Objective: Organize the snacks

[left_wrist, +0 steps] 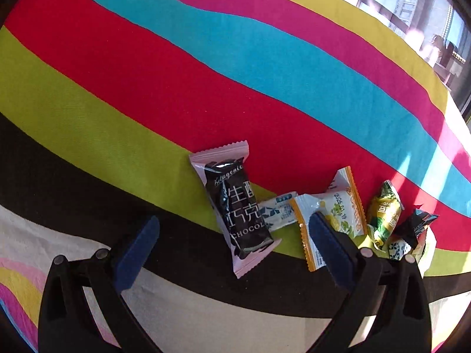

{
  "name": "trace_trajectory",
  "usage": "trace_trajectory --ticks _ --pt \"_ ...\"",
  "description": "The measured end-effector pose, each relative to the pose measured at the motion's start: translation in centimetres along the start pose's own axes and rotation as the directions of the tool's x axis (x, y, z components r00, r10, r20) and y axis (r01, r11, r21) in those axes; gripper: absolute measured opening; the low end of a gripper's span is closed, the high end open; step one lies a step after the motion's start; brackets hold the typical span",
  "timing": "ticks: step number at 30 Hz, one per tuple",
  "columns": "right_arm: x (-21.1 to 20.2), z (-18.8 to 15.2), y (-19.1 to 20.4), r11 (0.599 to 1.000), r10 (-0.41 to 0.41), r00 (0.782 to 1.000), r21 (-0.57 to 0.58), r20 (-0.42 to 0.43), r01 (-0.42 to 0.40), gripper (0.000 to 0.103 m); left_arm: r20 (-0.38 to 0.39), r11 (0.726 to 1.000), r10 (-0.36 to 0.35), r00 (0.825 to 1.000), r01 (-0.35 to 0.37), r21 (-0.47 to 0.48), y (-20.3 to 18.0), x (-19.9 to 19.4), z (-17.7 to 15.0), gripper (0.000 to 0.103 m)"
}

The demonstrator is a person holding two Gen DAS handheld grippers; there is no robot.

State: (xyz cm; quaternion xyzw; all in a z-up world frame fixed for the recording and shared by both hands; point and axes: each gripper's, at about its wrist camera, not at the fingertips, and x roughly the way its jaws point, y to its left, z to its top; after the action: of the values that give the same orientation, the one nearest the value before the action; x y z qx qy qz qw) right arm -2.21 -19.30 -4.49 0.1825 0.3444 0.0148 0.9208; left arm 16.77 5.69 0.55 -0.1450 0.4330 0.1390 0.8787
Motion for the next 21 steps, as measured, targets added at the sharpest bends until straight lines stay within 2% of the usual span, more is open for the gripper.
trace_trajectory --ticks 1,2,3,5,8,11,13,15,17,19,21 --pt "0.0 0.0 -0.1 1.0 0.002 1.0 0.008 0.001 -0.002 0.037 -0.005 1.0 0.011 1.0 -0.011 0.019 -0.1 0.0 -0.1 0.093" --pt "0.0 0.0 -0.2 1.0 0.005 1.0 0.013 0.002 -0.005 0.037 0.011 0.999 0.021 1.0 -0.021 0.035 -0.1 -0.4 -0.3 0.072" --pt "0.0 0.1 -0.3 1.0 0.005 1.0 0.016 0.003 -0.005 0.037 0.019 0.998 -0.013 1.0 0.012 0.068 -0.1 -0.9 -0.7 0.027" --pt "-0.1 0.0 -0.3 1.0 0.002 1.0 0.018 0.006 -0.002 0.037 -0.005 0.989 -0.113 0.994 0.113 0.096 0.5 -2.1 -1.8 0.024" --pt "-0.2 0.0 -0.4 1.0 0.002 1.0 0.026 0.011 -0.003 0.037 0.006 0.971 -0.203 0.979 0.2 0.127 2.3 -5.5 -4.3 0.024" --pt "-0.2 0.0 -0.4 1.0 0.002 1.0 0.026 0.011 -0.002 0.037 0.0 0.938 -0.31 0.951 0.306 0.165 4.3 -9.4 -7.6 0.024" --pt "-0.2 0.0 -0.4 1.0 0.003 1.0 0.027 0.011 -0.003 0.037 -0.015 0.903 -0.393 0.92 0.389 0.184 5.5 -11.4 -9.6 0.024" --pt "-0.2 0.0 -0.4 1.0 0.002 1.0 0.026 0.012 -0.002 0.037 -0.025 0.881 -0.43 0.903 0.425 0.206 6.0 -13.2 -11.9 0.024" --pt "-0.2 0.0 -0.4 1.0 0.0 1.0 0.027 0.013 -0.001 0.037 -0.038 0.851 -0.484 0.874 0.481 0.212 6.8 -14.5 -13.8 0.024" --pt "-0.3 0.0 -0.5 1.0 -0.003 1.0 0.029 0.015 0.002 0.037 -0.036 0.846 -0.489 0.872 0.484 0.223 7.0 -15.1 -15.1 0.024" --pt "-0.3 0.0 -0.5 1.0 -0.004 1.0 0.03 0.016 0.004 0.037 -0.056 0.836 -0.509 0.859 0.509 0.203 7.4 -14.8 -15.7 0.024"
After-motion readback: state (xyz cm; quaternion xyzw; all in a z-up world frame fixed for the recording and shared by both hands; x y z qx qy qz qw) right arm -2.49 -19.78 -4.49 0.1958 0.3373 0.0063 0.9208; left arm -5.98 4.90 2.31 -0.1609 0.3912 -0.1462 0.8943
